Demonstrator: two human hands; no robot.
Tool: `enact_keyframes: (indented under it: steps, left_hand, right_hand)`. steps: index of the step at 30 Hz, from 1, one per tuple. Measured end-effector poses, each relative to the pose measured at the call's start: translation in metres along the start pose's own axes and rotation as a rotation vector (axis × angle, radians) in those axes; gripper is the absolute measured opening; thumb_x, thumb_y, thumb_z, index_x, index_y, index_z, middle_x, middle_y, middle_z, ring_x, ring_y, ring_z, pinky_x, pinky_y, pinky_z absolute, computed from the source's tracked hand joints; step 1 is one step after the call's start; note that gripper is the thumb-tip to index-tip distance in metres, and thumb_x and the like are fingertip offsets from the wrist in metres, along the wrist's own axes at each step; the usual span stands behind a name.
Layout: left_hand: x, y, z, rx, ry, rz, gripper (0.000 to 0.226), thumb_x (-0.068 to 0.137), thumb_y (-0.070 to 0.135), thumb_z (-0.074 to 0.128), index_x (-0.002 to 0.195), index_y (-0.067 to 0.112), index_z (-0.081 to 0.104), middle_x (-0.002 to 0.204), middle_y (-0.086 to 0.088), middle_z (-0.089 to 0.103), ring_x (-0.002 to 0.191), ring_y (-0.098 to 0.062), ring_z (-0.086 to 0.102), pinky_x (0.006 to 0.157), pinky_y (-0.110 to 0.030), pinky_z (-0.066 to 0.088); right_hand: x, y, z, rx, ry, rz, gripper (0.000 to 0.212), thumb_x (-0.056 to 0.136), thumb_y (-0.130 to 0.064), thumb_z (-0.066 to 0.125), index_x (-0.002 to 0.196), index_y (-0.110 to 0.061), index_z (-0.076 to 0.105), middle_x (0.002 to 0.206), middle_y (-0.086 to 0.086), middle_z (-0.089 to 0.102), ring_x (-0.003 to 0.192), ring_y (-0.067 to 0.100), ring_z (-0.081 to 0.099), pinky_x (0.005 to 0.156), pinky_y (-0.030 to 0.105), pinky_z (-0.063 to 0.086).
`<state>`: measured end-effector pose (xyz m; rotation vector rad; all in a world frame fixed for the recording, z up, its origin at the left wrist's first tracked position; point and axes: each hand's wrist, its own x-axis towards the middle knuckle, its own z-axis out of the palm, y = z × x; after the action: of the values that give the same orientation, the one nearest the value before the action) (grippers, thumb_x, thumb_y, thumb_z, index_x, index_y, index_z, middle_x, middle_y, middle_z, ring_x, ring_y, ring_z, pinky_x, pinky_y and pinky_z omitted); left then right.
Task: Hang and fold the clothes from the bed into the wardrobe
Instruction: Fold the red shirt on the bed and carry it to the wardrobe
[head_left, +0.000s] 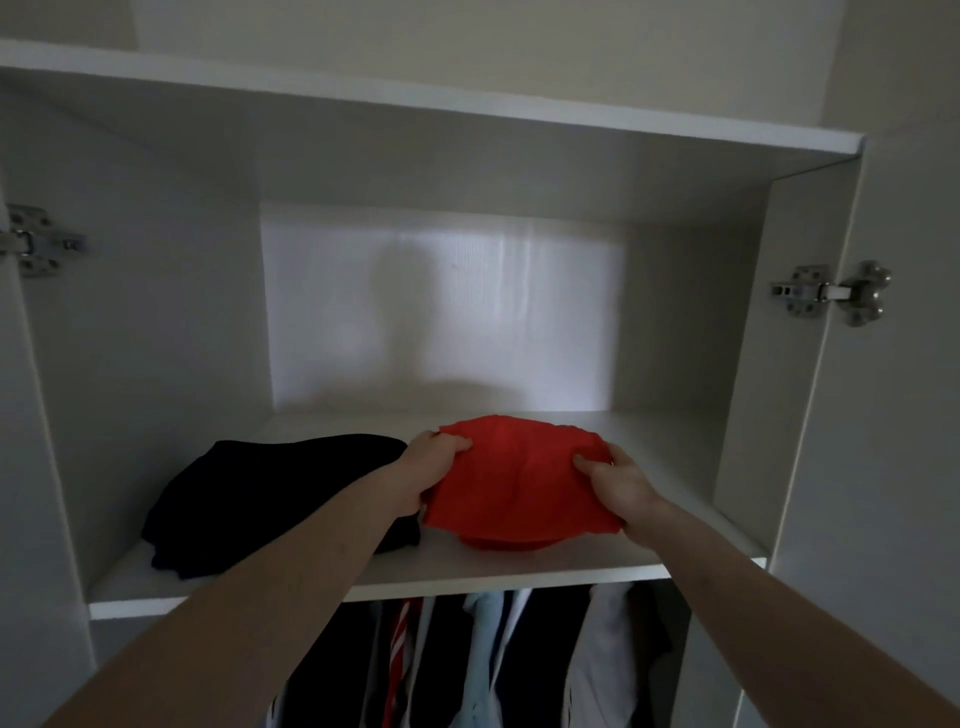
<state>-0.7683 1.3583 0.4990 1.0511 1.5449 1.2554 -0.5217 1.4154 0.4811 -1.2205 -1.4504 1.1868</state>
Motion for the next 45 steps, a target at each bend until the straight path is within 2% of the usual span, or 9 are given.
enact_keyframes:
  steps: [6, 9, 11, 14, 18, 27, 33, 39, 45]
  left_hand:
    - [0.043, -0.011, -0.002, 0.208, 0.015, 0.052, 0.051, 0.093, 0.041, 0.066, 0.131, 0.009, 0.051, 0.113, -0.003, 0.065, 0.101, -0.022, 0.067, 0.094, -0.04, 0.055]
    - [0.048, -0.014, 0.0, 0.699, 0.083, 0.188, 0.074, 0.098, 0.046, 0.058, 0.153, 0.006, 0.031, 0.144, -0.013, 0.047, 0.126, -0.029, 0.054, 0.099, -0.035, 0.048]
    - [0.046, -0.015, 0.003, 1.039, 0.174, 0.361, 0.078, 0.099, 0.043, 0.053, 0.159, 0.007, 0.017, 0.161, -0.018, 0.026, 0.144, -0.036, 0.034, 0.116, -0.043, 0.033]
    - [0.039, -0.018, 0.009, 1.31, 0.188, 0.577, 0.067, 0.1, 0.038, 0.044, 0.16, 0.018, 0.022, 0.168, -0.011, 0.017, 0.155, -0.033, 0.013, 0.126, -0.055, 0.001]
    - [0.036, -0.041, 0.015, 1.246, -0.034, 0.537, 0.063, 0.103, 0.055, 0.033, 0.159, 0.027, 0.029, 0.168, -0.002, 0.023, 0.154, -0.027, 0.018, 0.127, -0.048, 0.012]
    - [-0.006, -0.043, 0.009, 1.296, 0.061, 0.578, 0.066, 0.105, 0.055, 0.026, 0.164, 0.027, 0.013, 0.172, 0.0, 0.004, 0.158, -0.027, -0.004, 0.128, -0.05, -0.002]
    - [-0.11, -0.067, -0.009, 1.092, 0.087, 0.802, 0.072, 0.094, 0.059, 0.016, 0.159, 0.033, 0.03, 0.169, 0.011, 0.012, 0.158, -0.015, -0.001, 0.129, -0.041, -0.001]
    - [-0.222, -0.12, 0.025, 0.88, -0.012, 0.819, 0.063, 0.098, 0.062, 0.026, 0.155, 0.037, 0.035, 0.166, 0.019, 0.016, 0.154, 0.002, -0.002, 0.129, -0.034, 0.007]
    - [-0.312, -0.158, 0.096, 0.763, -0.211, 0.784, 0.047, 0.103, 0.05, 0.043, 0.149, 0.04, 0.043, 0.161, 0.027, 0.022, 0.152, 0.005, 0.006, 0.124, -0.026, 0.013]
  right_hand:
    - [0.042, 0.016, 0.012, -0.063, 0.014, 0.028, 0.054, 0.1, -0.026, 0.064, 0.149, -0.014, 0.045, 0.137, 0.01, 0.06, 0.114, 0.027, 0.062, 0.102, 0.043, 0.052]
    - [0.053, 0.026, 0.017, -0.259, 0.056, 0.018, 0.064, 0.098, -0.03, 0.064, 0.155, -0.016, 0.037, 0.147, 0.013, 0.054, 0.127, 0.031, 0.057, 0.111, 0.045, 0.046]
    - [0.053, 0.03, 0.018, -0.518, 0.136, -0.025, 0.078, 0.097, -0.039, 0.062, 0.161, -0.022, 0.022, 0.159, 0.014, 0.038, 0.142, 0.036, 0.042, 0.116, 0.047, 0.039]
    - [0.045, 0.032, 0.022, -0.817, 0.197, -0.229, 0.075, 0.097, -0.043, 0.055, 0.162, -0.03, 0.019, 0.168, 0.005, 0.02, 0.153, 0.032, 0.022, 0.123, 0.05, 0.024]
    - [0.045, 0.05, 0.033, -0.911, 0.06, -0.281, 0.058, 0.102, -0.047, 0.043, 0.157, -0.027, 0.037, 0.165, 0.001, 0.032, 0.152, 0.022, 0.029, 0.125, 0.047, 0.021]
    - [0.006, 0.041, 0.018, -0.832, 0.064, -0.278, 0.059, 0.103, -0.051, 0.043, 0.158, -0.033, 0.031, 0.169, -0.004, 0.02, 0.156, 0.026, 0.013, 0.125, 0.056, 0.009]
    - [-0.116, 0.049, -0.018, -0.599, 0.06, -0.443, 0.055, 0.104, -0.037, 0.052, 0.157, -0.036, 0.035, 0.163, -0.016, 0.026, 0.155, 0.01, 0.014, 0.128, 0.038, 0.016]
    - [-0.245, 0.082, -0.062, -0.519, 0.072, -0.397, 0.053, 0.1, -0.033, 0.059, 0.151, -0.036, 0.044, 0.156, -0.02, 0.039, 0.145, -0.002, 0.034, 0.123, 0.034, 0.03]
    - [-0.38, 0.12, -0.116, -0.54, 0.13, -0.236, 0.049, 0.101, -0.037, 0.058, 0.148, -0.042, 0.044, 0.152, -0.026, 0.038, 0.14, -0.006, 0.034, 0.117, 0.016, 0.024]
